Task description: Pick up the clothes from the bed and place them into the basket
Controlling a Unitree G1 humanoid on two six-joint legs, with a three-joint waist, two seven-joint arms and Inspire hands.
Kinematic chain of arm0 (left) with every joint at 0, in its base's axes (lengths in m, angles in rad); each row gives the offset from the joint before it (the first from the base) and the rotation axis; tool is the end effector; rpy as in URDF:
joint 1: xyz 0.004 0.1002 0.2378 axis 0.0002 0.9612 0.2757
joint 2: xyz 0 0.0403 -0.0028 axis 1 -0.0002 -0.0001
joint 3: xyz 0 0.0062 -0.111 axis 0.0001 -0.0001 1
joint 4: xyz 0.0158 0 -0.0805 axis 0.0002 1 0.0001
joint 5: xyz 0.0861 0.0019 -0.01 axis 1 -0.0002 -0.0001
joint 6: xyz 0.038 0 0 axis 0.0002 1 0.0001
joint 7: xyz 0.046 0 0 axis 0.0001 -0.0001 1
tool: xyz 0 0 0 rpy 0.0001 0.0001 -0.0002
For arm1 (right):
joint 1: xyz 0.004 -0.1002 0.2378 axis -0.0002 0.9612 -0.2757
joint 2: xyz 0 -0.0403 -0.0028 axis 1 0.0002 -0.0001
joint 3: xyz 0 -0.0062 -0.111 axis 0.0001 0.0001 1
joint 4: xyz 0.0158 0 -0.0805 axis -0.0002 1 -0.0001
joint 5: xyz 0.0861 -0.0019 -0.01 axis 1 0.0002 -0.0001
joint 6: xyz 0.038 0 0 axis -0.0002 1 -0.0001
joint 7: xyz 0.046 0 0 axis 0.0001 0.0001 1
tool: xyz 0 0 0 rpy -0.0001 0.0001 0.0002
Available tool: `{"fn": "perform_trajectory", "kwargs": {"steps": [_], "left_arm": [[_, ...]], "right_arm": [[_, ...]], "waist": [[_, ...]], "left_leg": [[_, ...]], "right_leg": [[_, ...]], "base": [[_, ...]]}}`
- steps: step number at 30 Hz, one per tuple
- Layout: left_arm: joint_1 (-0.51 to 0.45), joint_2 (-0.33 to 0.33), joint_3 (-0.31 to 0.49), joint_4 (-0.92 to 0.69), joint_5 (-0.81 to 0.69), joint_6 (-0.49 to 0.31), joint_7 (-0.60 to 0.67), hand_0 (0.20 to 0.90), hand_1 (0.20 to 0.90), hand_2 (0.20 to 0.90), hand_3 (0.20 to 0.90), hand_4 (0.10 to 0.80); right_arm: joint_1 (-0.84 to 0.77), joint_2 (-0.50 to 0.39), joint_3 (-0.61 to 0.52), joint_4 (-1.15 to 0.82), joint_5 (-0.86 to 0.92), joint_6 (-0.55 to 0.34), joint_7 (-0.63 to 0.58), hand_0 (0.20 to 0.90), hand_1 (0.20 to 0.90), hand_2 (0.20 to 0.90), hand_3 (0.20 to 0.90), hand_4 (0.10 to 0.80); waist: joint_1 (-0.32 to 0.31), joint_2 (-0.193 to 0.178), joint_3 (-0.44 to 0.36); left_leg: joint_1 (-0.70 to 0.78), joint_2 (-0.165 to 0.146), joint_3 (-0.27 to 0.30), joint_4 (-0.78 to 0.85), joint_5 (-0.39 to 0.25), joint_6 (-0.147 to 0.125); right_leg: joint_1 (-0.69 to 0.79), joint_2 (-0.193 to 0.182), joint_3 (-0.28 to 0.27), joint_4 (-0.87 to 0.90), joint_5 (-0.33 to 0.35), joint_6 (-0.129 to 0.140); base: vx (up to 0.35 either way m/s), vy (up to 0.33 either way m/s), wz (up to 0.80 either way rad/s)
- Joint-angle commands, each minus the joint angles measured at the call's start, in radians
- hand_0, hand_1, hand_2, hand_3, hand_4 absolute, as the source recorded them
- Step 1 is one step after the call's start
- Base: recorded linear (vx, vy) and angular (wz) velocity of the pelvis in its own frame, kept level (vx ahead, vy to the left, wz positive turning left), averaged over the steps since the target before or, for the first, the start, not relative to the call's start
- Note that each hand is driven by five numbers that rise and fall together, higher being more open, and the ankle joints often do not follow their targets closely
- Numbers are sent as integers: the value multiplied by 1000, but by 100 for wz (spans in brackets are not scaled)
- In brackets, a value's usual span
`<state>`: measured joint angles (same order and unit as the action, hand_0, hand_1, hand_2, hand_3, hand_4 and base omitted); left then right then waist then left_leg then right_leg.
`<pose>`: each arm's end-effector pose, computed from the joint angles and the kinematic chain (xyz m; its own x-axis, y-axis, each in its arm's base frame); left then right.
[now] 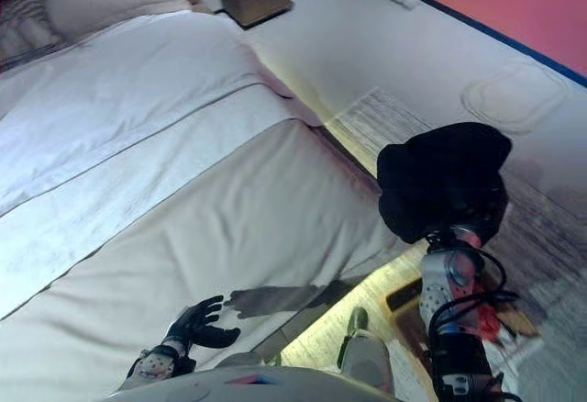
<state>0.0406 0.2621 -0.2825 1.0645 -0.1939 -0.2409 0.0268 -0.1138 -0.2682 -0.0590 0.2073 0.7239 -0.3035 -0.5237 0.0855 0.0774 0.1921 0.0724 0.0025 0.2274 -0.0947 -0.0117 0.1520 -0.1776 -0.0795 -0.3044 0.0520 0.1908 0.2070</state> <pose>0.0852 0.2125 -0.1001 0.6340 0.0848 -0.7687 0.0904 0.9790 0.1826 0.2094 -0.2211 0.0457 0.7775 -0.6266 -0.0535 0.5696 0.6656 0.4823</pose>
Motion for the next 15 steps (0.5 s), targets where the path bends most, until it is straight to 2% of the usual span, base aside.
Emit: {"fn": "perform_trajectory", "kwargs": {"steps": [1, 2, 4, 7, 10, 12, 13, 14, 15], "left_arm": [[-21, 48, 63, -17, -41, -55, 17, 900, 900, 900, 900, 800], [-22, 43, 76, -25, -37, -53, 20, 900, 900, 900, 900, 800], [-24, 39, 80, -28, -50, -51, 35, 900, 900, 900, 900, 800], [-20, 27, 91, -42, -35, -65, 16, 900, 900, 900, 900, 800], [-14, 16, 75, -60, -3, -74, 14, 900, 900, 900, 900, 800], [-11, 6, 66, -79, -5, -71, 5, 900, 900, 900, 900, 800], [-4, 1, 67, -83, -12, -73, -2, 900, 900, 900, 900, 800], [-3, 0, 67, -84, -12, -72, -5, 900, 900, 900, 900, 800], [4, -5, 62, -79, -24, -76, -4, 900, 900, 900, 900, 800]], "right_arm": [[-32, 2, 23, -127, -92, -82, 18, 300, 300, 300, 200, 100], [-31, 4, 47, -110, -101, -83, -2, 300, 300, 300, 200, 100], [-34, 11, 84, -100, -105, -82, -42, 300, 300, 300, 200, 100], [-19, 24, 105, -69, -128, -85, -108, 300, 300, 300, 200, 100], [3, 33, 107, -24, -134, -86, -129, 300, 300, 300, 200, 100], [20, 45, 106, 23, -114, -84, -123, 300, 300, 300, 200, 100], [16, 38, 108, 65, -114, -79, -97, 300, 300, 300, 200, 100], [14, 36, 109, 72, -112, -77, -89, 300, 300, 300, 200, 100], [0, 34, 119, 101, -115, -67, -58, 300, 300, 300, 200, 100]], "waist": [[49, -69, -78], [61, -87, -85], [61, -103, -88], [56, -123, -89], [47, -132, -83], [49, -140, -66], [72, -140, -50], [77, -139, -47], [99, -130, -44]], "left_leg": [[-59, 34, 98, 34, 16, -130], [-72, 42, 114, 41, 30, -147], [-87, 57, 121, 49, 43, -166], [-118, 83, 119, 75, 55, -185], [-132, 96, 103, 115, 47, -193], [-161, 107, 39, 191, 31, -207], [-178, 83, -69, 220, 14, -210], [-179, 77, -86, 220, 12, -210], [-187, 57, -157, 190, 25, -210]], "right_leg": [[311, -203, -187, 166, -176, -55], [339, -173, -198, 62, -188, -63], [362, -125, -175, -50, -206, -68], [365, -94, -159, -97, -204, -72], [349, -82, -156, -92, -204, -86], [339, -79, -128, -90, -197, -105], [337, -76, -84, -93, -193, -115], [338, -75, -77, -93, -192, -116], [331, -68, -47, -96, -192, -119]], "base": [[-156, -229, -204], [-123, -233, -157], [-73, -219, -117], [-76, -198, -77], [-36, -118, -27], [-10, -61, -28], [-1, -3, -20], [-21, 42, -15], [-68, 68, -48]]}}
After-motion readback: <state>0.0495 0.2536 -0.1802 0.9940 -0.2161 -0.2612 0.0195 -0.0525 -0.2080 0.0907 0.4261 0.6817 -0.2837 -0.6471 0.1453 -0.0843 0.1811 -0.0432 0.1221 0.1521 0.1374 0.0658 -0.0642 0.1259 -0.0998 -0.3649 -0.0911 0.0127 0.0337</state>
